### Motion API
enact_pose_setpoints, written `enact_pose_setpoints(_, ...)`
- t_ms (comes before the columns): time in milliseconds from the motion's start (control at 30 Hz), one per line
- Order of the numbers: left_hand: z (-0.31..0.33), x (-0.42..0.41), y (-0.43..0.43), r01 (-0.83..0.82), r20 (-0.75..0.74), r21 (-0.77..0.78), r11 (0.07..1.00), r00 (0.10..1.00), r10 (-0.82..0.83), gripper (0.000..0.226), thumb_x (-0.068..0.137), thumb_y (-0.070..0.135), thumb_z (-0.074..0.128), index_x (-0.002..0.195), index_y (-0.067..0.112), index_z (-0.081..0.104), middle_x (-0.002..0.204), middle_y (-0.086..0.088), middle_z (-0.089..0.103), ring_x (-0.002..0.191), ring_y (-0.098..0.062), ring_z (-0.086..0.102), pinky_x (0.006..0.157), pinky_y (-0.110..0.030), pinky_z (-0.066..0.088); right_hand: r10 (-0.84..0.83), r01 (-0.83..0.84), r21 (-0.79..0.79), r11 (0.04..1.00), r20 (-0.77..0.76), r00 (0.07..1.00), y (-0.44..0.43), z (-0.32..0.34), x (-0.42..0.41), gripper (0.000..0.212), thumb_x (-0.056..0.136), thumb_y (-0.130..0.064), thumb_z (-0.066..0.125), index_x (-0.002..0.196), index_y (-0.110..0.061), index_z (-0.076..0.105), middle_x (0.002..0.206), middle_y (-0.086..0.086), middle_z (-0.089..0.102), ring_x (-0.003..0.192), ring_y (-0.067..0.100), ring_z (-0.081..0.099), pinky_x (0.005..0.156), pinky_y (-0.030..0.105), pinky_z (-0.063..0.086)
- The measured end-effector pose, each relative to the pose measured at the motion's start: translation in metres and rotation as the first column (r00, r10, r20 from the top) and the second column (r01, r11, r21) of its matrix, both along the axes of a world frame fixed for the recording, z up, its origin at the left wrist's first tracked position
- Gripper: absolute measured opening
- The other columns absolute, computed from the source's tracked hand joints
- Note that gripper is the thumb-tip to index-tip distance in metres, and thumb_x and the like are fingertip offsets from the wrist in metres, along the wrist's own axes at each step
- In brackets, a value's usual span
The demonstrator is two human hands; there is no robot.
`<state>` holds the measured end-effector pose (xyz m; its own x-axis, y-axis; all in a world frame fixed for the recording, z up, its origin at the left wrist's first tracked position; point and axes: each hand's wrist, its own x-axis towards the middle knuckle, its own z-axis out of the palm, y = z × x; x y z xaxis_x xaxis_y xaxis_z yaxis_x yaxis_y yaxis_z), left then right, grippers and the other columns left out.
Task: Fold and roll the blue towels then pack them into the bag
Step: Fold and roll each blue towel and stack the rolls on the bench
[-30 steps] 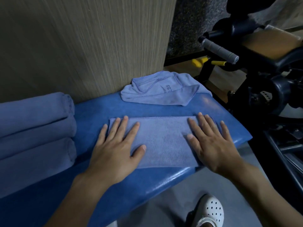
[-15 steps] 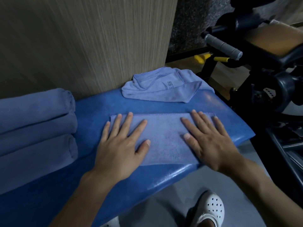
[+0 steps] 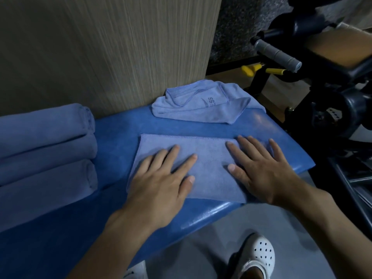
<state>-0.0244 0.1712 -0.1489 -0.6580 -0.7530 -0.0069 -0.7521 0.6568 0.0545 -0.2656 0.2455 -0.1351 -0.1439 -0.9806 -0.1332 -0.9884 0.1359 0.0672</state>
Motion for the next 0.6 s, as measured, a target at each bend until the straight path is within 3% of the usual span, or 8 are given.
enact_pose_setpoints(67, -0.001, 0.005, -0.007, 0.007, 0.018, -0.016, 1.000, 1.000, -0.007, 0.056, 0.099, 0.051, 0.011, 0.151, 0.042, 0.030, 0.161, 0.000, 0.027, 0.147, -0.021, 0.026, 0.116, -0.045, 0.015, 0.002, -0.002, 0.014, 1.000, -0.048, 0.999, 0.010, 0.010, 0.006, 0.076, 0.095, -0.066, 0.001, 0.145, -0.027, 0.042, 0.142, 0.006, 0.050, 0.130, 0.028, 0.048, 0.107, 0.061, 0.029)
enact_pose_setpoints(133, 0.006, 0.005, -0.008, -0.036, 0.024, -0.058, 0.998, 0.999, 0.038, 0.054, 0.099, 0.047, 0.019, 0.146, 0.036, 0.042, 0.158, -0.006, 0.033, 0.145, -0.025, 0.030, 0.113, -0.049, 0.017, -0.006, 0.005, -0.004, 1.000, -0.062, 0.998, 0.013, 0.018, 0.012, 0.073, 0.096, -0.064, 0.004, 0.139, -0.026, 0.049, 0.130, 0.005, 0.057, 0.116, 0.029, 0.055, 0.099, 0.057, 0.035)
enact_pose_setpoints(200, 0.017, 0.000, -0.001, -0.109, 0.002, -0.081, 0.991, 0.994, 0.109, 0.050, 0.096, 0.046, 0.029, 0.137, 0.030, 0.053, 0.145, -0.010, 0.046, 0.129, -0.029, 0.045, 0.101, -0.049, 0.031, 0.019, -0.019, -0.018, 1.000, -0.021, 1.000, 0.007, 0.023, 0.022, 0.068, 0.096, -0.063, 0.008, 0.145, -0.029, 0.041, 0.143, 0.004, 0.048, 0.128, 0.028, 0.048, 0.103, 0.055, 0.032)
enact_pose_setpoints(300, 0.019, -0.001, 0.011, -0.134, 0.017, -0.038, 0.990, 0.991, 0.135, 0.052, 0.095, 0.049, 0.027, 0.134, 0.030, 0.057, 0.129, -0.009, 0.057, 0.110, -0.030, 0.054, 0.087, -0.048, 0.040, 0.134, -0.138, 0.038, 0.990, 0.081, 0.988, -0.001, 0.015, 0.033, 0.069, 0.091, -0.067, 0.005, 0.151, -0.038, 0.023, 0.162, -0.004, 0.019, 0.149, 0.020, 0.018, 0.117, 0.055, 0.011)
enact_pose_setpoints(400, 0.013, 0.005, 0.007, -0.114, 0.053, -0.020, 0.993, 0.992, 0.115, 0.056, 0.096, 0.053, 0.023, 0.138, 0.031, 0.053, 0.141, -0.013, 0.052, 0.121, -0.030, 0.053, 0.098, -0.048, 0.038, 0.164, -0.166, 0.041, 0.985, 0.060, 0.985, 0.002, 0.010, 0.040, 0.071, 0.091, -0.068, 0.010, 0.146, -0.034, 0.037, 0.155, 0.000, 0.036, 0.146, 0.026, 0.027, 0.115, 0.061, 0.015)
enact_pose_setpoints(467, 0.013, 0.009, 0.002, -0.110, 0.032, 0.002, 0.994, 0.993, 0.110, 0.059, 0.096, 0.054, 0.017, 0.140, 0.032, 0.050, 0.148, -0.012, 0.047, 0.131, -0.026, 0.047, 0.112, -0.051, 0.030, 0.176, -0.176, 0.014, 0.984, 0.023, 0.984, 0.002, 0.015, 0.046, 0.068, 0.094, -0.066, 0.014, 0.134, -0.029, 0.054, 0.133, 0.004, 0.056, 0.135, 0.032, 0.044, 0.109, 0.065, 0.026)
enact_pose_setpoints(533, 0.013, 0.013, 0.000, -0.107, 0.033, -0.004, 0.994, 0.994, 0.107, 0.061, 0.096, 0.055, 0.014, 0.143, 0.032, 0.045, 0.154, -0.011, 0.039, 0.140, -0.024, 0.038, 0.117, -0.053, 0.021, 0.180, -0.180, -0.005, 0.984, 0.057, 0.982, -0.002, 0.018, 0.050, 0.067, 0.093, -0.067, 0.014, 0.129, -0.028, 0.055, 0.122, 0.003, 0.056, 0.126, 0.029, 0.049, 0.110, 0.062, 0.026)
enact_pose_setpoints(600, 0.014, 0.015, 0.005, -0.159, 0.050, -0.003, 0.987, 0.986, 0.159, 0.058, 0.096, 0.054, 0.019, 0.139, 0.032, 0.049, 0.150, -0.013, 0.042, 0.136, -0.031, 0.041, 0.109, -0.055, 0.031, 0.159, -0.160, -0.006, 0.987, 0.119, 0.980, -0.006, 0.018, 0.050, 0.066, 0.092, -0.069, 0.012, 0.136, -0.032, 0.043, 0.132, 0.002, 0.045, 0.129, 0.024, 0.043, 0.114, 0.054, 0.023)
